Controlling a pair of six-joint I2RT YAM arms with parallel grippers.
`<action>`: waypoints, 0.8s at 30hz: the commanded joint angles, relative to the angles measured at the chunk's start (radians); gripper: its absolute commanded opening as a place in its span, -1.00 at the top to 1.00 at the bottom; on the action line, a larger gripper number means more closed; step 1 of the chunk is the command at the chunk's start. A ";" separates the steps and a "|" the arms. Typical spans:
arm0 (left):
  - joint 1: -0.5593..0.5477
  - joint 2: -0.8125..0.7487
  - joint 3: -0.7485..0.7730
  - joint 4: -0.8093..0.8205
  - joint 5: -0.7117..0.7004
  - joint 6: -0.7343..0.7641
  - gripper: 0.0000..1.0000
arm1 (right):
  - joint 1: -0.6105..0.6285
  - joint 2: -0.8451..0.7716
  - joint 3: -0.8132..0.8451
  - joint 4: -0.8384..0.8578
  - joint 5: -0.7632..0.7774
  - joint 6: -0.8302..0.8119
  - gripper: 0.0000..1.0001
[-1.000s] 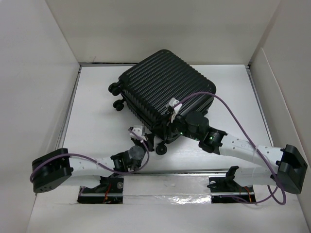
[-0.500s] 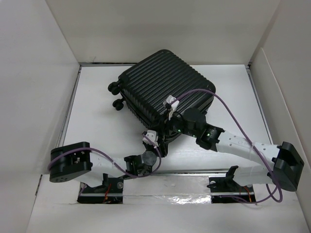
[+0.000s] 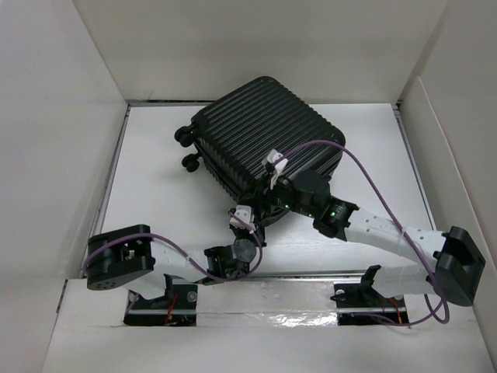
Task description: Pack the luggage
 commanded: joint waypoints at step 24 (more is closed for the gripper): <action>0.264 -0.281 -0.201 -0.202 -0.154 -0.174 1.00 | 0.038 -0.099 -0.034 0.130 -0.061 0.043 1.00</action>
